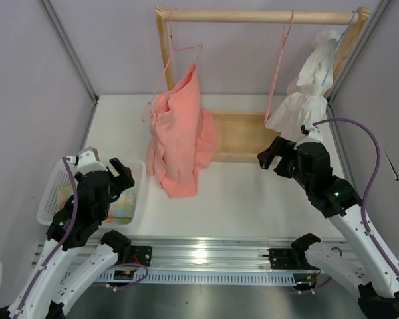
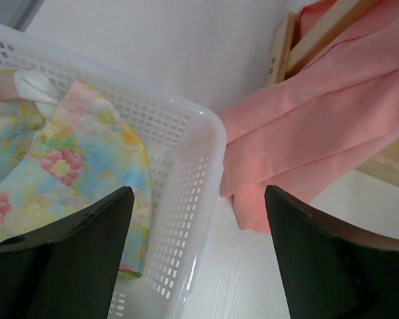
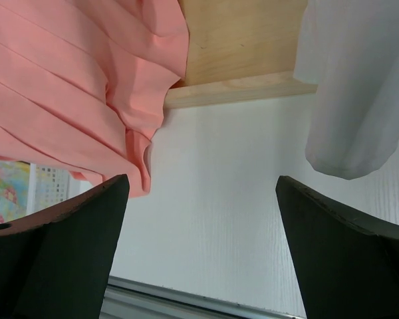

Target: Place the skirt on the hanger

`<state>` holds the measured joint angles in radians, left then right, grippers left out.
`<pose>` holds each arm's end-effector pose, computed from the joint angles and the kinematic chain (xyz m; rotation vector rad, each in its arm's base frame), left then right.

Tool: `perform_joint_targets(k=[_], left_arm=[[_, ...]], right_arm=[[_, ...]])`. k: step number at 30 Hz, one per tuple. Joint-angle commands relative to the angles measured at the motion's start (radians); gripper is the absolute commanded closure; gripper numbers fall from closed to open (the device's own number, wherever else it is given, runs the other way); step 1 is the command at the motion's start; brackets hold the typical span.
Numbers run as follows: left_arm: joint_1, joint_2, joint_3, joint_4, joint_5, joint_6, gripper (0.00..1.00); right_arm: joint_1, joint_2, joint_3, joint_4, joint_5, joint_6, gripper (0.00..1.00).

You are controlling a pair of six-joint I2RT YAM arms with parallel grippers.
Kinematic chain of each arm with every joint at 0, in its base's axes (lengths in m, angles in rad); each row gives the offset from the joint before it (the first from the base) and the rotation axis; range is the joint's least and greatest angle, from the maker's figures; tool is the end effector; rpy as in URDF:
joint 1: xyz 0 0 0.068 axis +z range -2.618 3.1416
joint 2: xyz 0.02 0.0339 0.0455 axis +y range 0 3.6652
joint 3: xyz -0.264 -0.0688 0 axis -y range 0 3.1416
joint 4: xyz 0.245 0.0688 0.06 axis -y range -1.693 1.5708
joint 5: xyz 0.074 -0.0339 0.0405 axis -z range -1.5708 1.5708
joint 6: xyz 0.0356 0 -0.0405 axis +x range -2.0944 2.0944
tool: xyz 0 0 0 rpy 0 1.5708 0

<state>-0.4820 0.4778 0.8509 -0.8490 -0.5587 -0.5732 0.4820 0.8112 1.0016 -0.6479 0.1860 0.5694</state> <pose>0.0836 -0.0224 0.3323 -0.4278 1.9246 -0.1147 0.1494 0.0707 0.3621 0.2083 2.0421 0.4746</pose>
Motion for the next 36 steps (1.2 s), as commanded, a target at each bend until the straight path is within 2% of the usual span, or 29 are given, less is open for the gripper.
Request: perform_joint_targets(k=[1, 5, 9, 12, 13, 17, 18, 25, 32, 36], left_arm=[[-0.001, 0.024, 0.005, -0.008, -0.096, -0.031, 0.14], [0.009, 0.079, -0.009, -0.025, -0.155, -0.077, 0.16], [0.078, 0.183, -0.019, -0.009, -0.173, -0.096, 0.15], [0.221, 0.226, -0.085, 0.088, -0.046, -0.079, 0.12], [0.32, 0.237, -0.101, 0.112, 0.051, -0.071, 0.11], [0.537, 0.309, -0.174, 0.201, 0.181, -0.092, 0.12], [0.61, 0.371, -0.212, 0.281, 0.228, -0.108, 0.14], [0.625, 0.505, -0.161, 0.353, 0.138, -0.119, 0.14], [0.657, 0.627, -0.032, 0.373, 0.056, -0.099, 0.15], [0.66, 0.673, 0.017, 0.393, 0.034, -0.044, 0.19]], right_arm=[[-0.003, -0.012, 0.014, 0.031, -0.022, 0.008, 0.01], [-0.003, 0.003, 0.002, 0.045, -0.028, -0.017, 0.01], [-0.003, 0.032, -0.008, 0.077, -0.045, -0.035, 0.01], [-0.005, 0.065, -0.006, 0.09, -0.077, -0.045, 0.01], [-0.003, 0.072, -0.004, 0.091, -0.083, -0.048, 0.01], [-0.005, 0.088, -0.017, 0.106, -0.117, -0.046, 0.01], [-0.003, 0.085, -0.036, 0.119, -0.126, -0.046, 0.01], [-0.003, 0.095, -0.06, 0.137, -0.14, -0.046, 0.01], [-0.003, 0.092, -0.072, 0.16, -0.154, -0.036, 0.01], [-0.003, 0.092, -0.077, 0.163, -0.155, -0.039, 0.0]])
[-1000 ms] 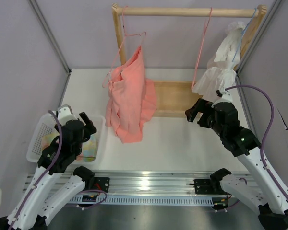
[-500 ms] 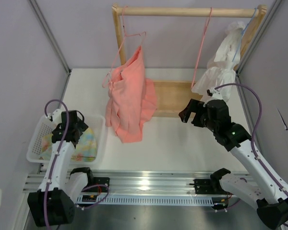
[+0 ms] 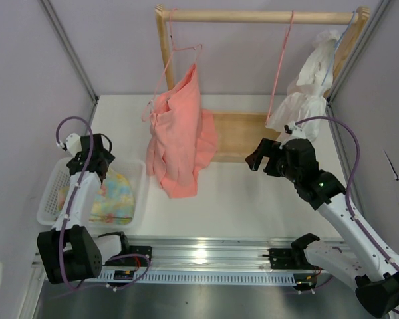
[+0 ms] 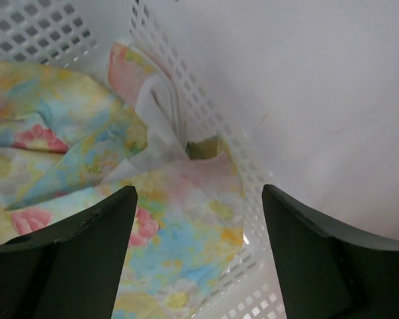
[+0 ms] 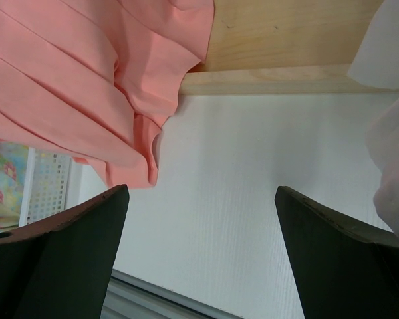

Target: Place the skirt on the hanger

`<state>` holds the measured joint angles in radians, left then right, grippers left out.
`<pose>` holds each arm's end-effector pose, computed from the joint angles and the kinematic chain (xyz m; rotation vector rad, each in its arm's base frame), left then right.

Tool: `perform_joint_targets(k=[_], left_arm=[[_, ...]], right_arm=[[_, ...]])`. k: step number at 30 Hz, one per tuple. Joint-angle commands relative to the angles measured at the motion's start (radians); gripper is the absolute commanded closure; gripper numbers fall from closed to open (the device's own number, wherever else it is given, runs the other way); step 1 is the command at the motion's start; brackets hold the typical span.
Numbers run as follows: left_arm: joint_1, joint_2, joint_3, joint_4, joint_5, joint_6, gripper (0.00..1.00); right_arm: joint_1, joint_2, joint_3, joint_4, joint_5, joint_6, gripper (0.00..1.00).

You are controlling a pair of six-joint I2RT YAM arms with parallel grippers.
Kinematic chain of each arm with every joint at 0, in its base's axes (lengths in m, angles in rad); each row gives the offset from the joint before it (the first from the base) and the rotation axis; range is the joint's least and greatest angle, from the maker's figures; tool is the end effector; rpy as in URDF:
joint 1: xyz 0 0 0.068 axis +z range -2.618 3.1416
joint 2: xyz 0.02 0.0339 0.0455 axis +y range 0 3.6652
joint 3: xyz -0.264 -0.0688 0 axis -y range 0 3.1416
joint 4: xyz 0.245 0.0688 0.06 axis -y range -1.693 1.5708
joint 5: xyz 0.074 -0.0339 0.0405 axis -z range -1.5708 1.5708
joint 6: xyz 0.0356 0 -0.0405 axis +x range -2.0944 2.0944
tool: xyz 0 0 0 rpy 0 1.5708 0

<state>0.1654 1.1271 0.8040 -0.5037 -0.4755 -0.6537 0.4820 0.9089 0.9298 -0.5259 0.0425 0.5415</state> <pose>0.2238 0.0539 0.2533 -1.1129 2.0187 0.3232 0.1755 0.0901 0.3338 0.0899 2.1258 0.5751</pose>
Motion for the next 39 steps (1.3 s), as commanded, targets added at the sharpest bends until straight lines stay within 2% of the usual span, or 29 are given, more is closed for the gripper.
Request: perform_joint_targets(k=[1, 6, 11, 17, 30, 31, 34, 35, 37, 39], left_arm=[[0.013, 0.039, 0.073, 0.042, -0.051, 0.045, 0.2], [0.014, 0.108, 0.115, 0.005, -0.028, 0.058, 0.32], [0.014, 0.125, 0.095, -0.01, -0.009, 0.052, 0.33], [0.014, 0.132, 0.08, -0.016, 0.006, 0.048, 0.41], [0.029, 0.186, 0.05, 0.031, 0.006, 0.04, 0.47], [0.031, 0.192, 0.061, 0.033, 0.015, 0.04, 0.49], [0.032, 0.218, 0.081, 0.024, 0.032, 0.051, 0.72], [0.031, 0.221, 0.087, 0.022, 0.037, 0.058, 0.86], [0.032, 0.209, 0.093, 0.014, 0.044, 0.066, 1.0], [0.031, 0.185, 0.103, 0.004, 0.064, 0.083, 1.0]], right_arm=[[-0.005, -0.005, -0.006, 0.043, -0.012, -0.009, 0.01], [-0.005, -0.007, -0.016, 0.046, -0.007, -0.009, 0.01], [-0.006, -0.01, -0.029, 0.055, -0.01, -0.002, 0.01], [-0.006, -0.011, -0.031, 0.05, -0.009, -0.005, 0.0], [-0.008, -0.022, -0.051, 0.055, -0.013, 0.003, 0.01], [-0.008, -0.022, -0.052, 0.055, -0.012, 0.002, 0.01], [-0.008, -0.021, -0.049, 0.052, -0.015, 0.002, 0.01], [-0.008, -0.021, -0.049, 0.052, -0.015, 0.002, 0.01], [-0.006, -0.022, -0.046, 0.055, -0.016, 0.002, 0.01], [-0.006, -0.024, -0.045, 0.06, -0.02, 0.003, 0.01]])
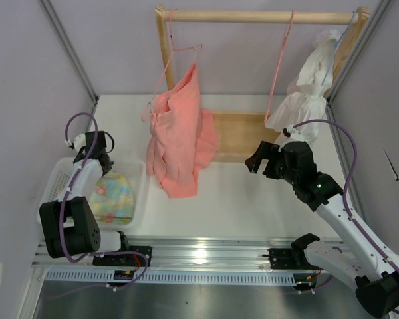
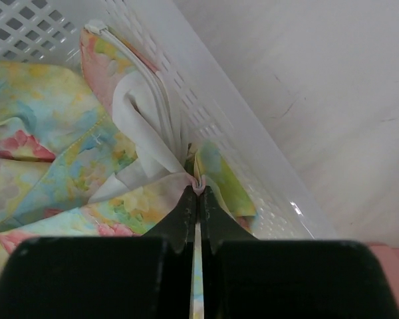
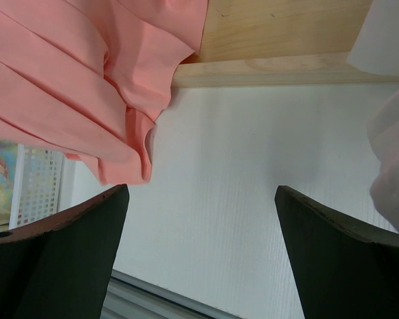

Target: Place the skirt on the hanger

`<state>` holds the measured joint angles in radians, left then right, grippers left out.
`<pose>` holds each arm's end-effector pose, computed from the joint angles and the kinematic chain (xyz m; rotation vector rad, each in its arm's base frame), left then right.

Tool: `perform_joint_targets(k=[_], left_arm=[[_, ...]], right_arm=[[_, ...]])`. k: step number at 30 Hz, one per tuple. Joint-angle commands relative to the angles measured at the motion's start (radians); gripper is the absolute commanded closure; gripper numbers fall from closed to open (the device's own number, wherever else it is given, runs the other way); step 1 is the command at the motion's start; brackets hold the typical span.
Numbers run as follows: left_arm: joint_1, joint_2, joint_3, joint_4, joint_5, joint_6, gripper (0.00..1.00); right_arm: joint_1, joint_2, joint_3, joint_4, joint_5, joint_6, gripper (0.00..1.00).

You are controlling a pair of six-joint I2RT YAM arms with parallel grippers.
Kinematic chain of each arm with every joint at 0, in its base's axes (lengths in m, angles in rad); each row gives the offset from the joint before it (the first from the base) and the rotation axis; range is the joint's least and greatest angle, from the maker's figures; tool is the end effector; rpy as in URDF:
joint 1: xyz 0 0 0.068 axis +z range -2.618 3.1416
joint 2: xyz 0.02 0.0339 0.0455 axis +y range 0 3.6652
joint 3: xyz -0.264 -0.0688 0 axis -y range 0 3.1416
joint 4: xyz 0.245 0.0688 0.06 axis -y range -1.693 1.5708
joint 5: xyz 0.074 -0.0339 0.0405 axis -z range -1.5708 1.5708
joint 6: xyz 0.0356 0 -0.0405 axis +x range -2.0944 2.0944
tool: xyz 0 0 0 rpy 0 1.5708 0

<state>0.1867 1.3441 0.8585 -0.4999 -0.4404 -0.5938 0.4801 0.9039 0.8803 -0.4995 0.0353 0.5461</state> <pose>0.2566 0.0639 0.2209 -1.0885 2.2104 0.3891 0.1762 0.0903 0.3204 0.0927 2.1453 0.5759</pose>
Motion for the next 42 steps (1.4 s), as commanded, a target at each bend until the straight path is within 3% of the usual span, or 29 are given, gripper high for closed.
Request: perform_joint_targets(k=[1, 11, 21, 29, 33, 39, 42], left_arm=[[0.01, -0.069, 0.066, -0.012, 0.04, 0.031, 1.0], [0.011, -0.448, 0.28, -0.147, 0.35, 0.244, 1.0], [-0.032, -0.654, 0.361, -0.206, 0.776, 0.35, 1.0], [-0.101, -0.655, 0.439, -0.043, 1.237, 0.324, 1.0], [-0.159, -0.638, 0.488, 0.053, 1.394, 0.322, 1.0], [-0.209, -0.606, 0.488, 0.365, 1.623, 0.114, 1.0], [-0.236, -0.577, 0.484, 0.472, 1.642, 0.046, 1.0]], right_arm=[[-0.006, -0.016, 0.006, 0.032, -0.015, -0.003, 0.01], [-0.008, 0.015, 0.1, -0.007, -0.014, -0.032, 0.01], [-0.011, 0.07, 0.246, -0.051, -0.014, -0.063, 0.01], [-0.015, 0.105, 0.301, -0.079, 0.017, -0.077, 0.01], [-0.02, 0.115, 0.31, -0.074, 0.023, -0.077, 0.01], [-0.024, 0.124, 0.318, -0.071, 0.02, -0.072, 0.01], [-0.028, 0.122, 0.318, -0.071, 0.023, -0.074, 0.01]])
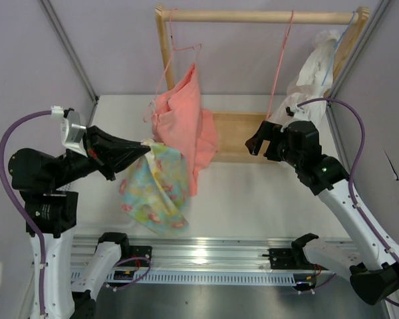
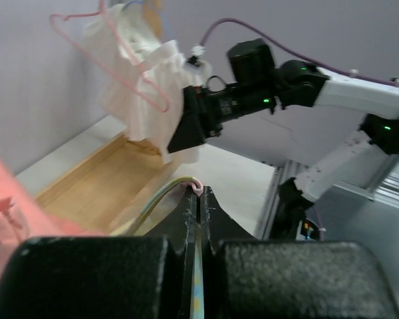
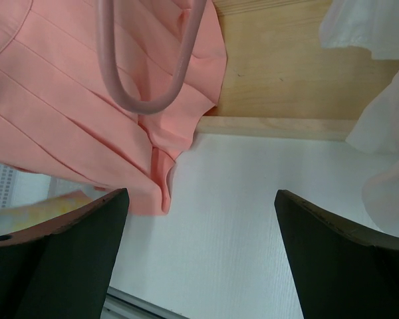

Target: Place the skirt on the hanger

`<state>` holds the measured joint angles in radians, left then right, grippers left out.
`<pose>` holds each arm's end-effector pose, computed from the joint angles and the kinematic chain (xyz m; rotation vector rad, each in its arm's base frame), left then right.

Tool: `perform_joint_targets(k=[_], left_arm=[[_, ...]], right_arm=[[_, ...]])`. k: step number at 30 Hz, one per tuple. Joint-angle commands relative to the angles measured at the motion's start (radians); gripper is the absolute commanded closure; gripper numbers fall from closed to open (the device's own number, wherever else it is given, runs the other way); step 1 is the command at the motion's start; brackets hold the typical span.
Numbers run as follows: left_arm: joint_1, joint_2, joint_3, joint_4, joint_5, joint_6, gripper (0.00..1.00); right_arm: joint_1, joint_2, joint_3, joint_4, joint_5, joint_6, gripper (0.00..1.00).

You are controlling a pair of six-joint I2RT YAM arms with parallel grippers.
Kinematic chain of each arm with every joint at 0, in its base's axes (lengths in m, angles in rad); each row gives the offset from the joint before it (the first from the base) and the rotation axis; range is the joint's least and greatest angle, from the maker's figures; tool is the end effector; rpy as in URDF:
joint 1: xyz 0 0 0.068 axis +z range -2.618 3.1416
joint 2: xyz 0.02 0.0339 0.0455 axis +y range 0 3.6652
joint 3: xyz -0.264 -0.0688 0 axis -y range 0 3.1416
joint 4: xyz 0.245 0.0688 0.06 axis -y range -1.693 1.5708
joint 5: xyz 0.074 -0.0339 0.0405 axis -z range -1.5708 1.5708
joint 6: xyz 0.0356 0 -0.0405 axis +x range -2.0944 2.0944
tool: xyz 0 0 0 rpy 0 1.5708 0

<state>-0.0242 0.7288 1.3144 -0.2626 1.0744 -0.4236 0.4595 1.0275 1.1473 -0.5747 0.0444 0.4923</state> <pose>0.0795 -0.0332 0.5036 0.7089 1.3241 -1.0290 0.1961 0.0953 0.3802 0.0626 2.0693 0.5510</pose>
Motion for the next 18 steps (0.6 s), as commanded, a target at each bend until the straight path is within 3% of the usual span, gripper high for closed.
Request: perform_joint_targets(k=[1, 3, 6, 13, 18], left_arm=[[-0.046, 0.05, 0.04, 0.25, 0.122, -0.133, 1.0], [-0.077, 0.096, 0.072, 0.223, 0.096, -0.118, 1.0], [-0.233, 0.167, 0.108, 0.126, -0.023, -0.011, 1.0], [-0.575, 0.359, 0.219, -0.038, -0.48, 0.16, 1.0], [-0.683, 0.524, 0.324, -0.104, -0.776, 0.192, 1.0]], right_arm=[[-0.008, -0.001, 0.054, 0.004, 0.014, -0.02, 0.01], [-0.008, -0.007, 0.049, 0.006, 0.014, -0.017, 0.0], [-0.01, -0.012, 0.043, 0.009, 0.014, -0.015, 0.01], [-0.019, -0.03, 0.043, -0.001, 0.023, -0.012, 0.01], [-0.025, -0.034, 0.055, -0.01, 0.018, -0.018, 0.01]])
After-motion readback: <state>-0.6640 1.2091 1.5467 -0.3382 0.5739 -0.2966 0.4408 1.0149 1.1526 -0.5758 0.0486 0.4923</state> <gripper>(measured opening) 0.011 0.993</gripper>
